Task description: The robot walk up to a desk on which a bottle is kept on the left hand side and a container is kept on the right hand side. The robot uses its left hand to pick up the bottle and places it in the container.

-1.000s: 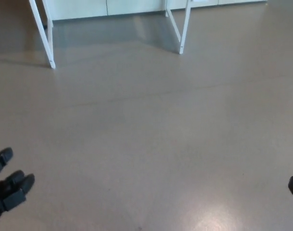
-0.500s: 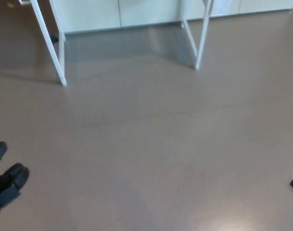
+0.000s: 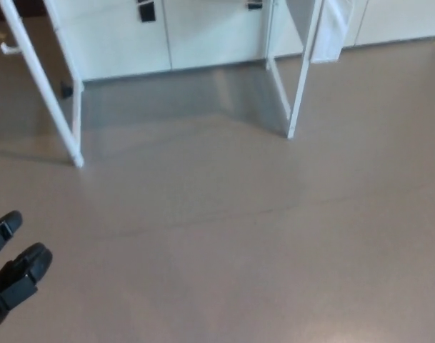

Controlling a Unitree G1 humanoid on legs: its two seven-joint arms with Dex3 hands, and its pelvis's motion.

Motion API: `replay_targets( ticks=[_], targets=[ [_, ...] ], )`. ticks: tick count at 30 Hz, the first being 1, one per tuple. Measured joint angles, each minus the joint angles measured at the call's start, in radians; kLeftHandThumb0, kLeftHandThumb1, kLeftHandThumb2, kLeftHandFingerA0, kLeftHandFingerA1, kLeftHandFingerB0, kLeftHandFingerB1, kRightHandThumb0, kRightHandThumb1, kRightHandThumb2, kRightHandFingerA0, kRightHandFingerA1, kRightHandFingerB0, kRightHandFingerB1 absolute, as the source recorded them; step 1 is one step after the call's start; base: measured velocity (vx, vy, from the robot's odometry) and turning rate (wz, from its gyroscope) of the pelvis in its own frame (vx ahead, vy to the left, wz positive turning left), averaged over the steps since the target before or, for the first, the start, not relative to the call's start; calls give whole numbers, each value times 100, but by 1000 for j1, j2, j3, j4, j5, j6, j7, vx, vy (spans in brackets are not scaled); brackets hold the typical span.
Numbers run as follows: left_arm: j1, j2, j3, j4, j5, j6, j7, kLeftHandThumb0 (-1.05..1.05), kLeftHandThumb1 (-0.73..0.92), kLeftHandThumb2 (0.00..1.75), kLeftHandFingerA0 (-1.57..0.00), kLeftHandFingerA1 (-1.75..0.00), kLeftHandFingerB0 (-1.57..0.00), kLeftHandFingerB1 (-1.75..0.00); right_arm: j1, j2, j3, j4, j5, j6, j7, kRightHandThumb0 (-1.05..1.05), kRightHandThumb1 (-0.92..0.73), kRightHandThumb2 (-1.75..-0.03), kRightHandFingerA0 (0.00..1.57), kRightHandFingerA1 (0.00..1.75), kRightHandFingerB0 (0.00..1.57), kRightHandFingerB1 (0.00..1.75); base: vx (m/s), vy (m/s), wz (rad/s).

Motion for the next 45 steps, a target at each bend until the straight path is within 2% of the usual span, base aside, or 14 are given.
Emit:
replay_targets(
  ticks=[25,26,27,29,30,31,32,33,34,39,40,41,44,45],
  targets=[
    [-8,8,-48,19,13,12,-1,-15,69,62,-17,-38,-12,-32,42,9,-7,15,27,-1,-4,-9,-50,-54,50,61,23,37,469,-4,6],
    [4,8,-51,19,15,12,-1,-14,72,63,-16,-38,-11,-32,59,10,-8,16,28,-2,-3,-8,-31,-82,49,69,14,52,471,155,-20],
    [16,7,-55,19,17,12,-1,-14,72,63,-16,-38,-11,-32,78,10,-8,18,28,-3,-1,-8,-31,-82,49,69,14,52,460,153,-27],
    [36,9,-59,21,19,11,-2,-17,73,64,-16,-37,-11,-31,104,17,-10,24,27,-10,4,-8,-51,-54,45,63,18,38,546,198,-9],
    [36,7,-60,21,21,11,-1,-17,73,64,-15,-38,-10,-31,106,16,-10,24,28,-12,5,-5,-35,-84,43,69,11,51,624,270,-96],
    [56,10,-70,12,24,11,-2,-17,73,64,-15,-38,-10,-31,114,22,-6,48,29,-23,21,-5,-35,-84,43,69,11,51,612,262,-28],
    [76,13,-81,-4,26,11,-2,-19,73,64,-14,-38,-9,-31,125,23,-6,64,30,-34,33,-6,-53,-55,45,62,19,38,602,248,-4],
    [99,17,-90,-18,29,12,-3,-20,74,65,-16,-38,-8,-31,138,23,-6,79,29,-45,43,-8,-35,-83,43,69,7,50,601,247,2],
    [108,19,-94,-24,31,12,-4,-20,75,66,-13,-38,-8,-29,144,23,-6,87,29,-49,47,-10,-36,-84,41,68,6,49,590,238,-4],
    [273,75,-115,-58,44,26,-32,-32,67,66,-22,-42,-15,-36,242,20,5,182,18,-99,102,-9,-33,-82,48,70,8,50,516,186,9],
    [306,89,-117,-57,46,30,-41,-31,68,67,-26,-43,-17,-37,261,18,5,202,16,-110,112,-13,-50,-54,46,63,16,39,395,73,20],
    [347,109,-117,-50,47,36,-54,-19,50,93,-21,-55,-8,-48,284,14,5,233,13,-126,127,-16,-51,-58,45,61,16,40,434,26,30],
    [402,137,-108,-26,46,54,-74,-15,49,92,-20,-55,-9,-49,316,-1,1,307,7,-156,154,-12,-52,-56,46,62,17,39,449,11,11],
    [414,149,-100,-10,42,63,-86,-18,70,63,-26,-44,-13,-35,309,-7,3,342,4,-174,171,-11,-33,-82,46,69,9,51,440,-8,133]
  ],
)
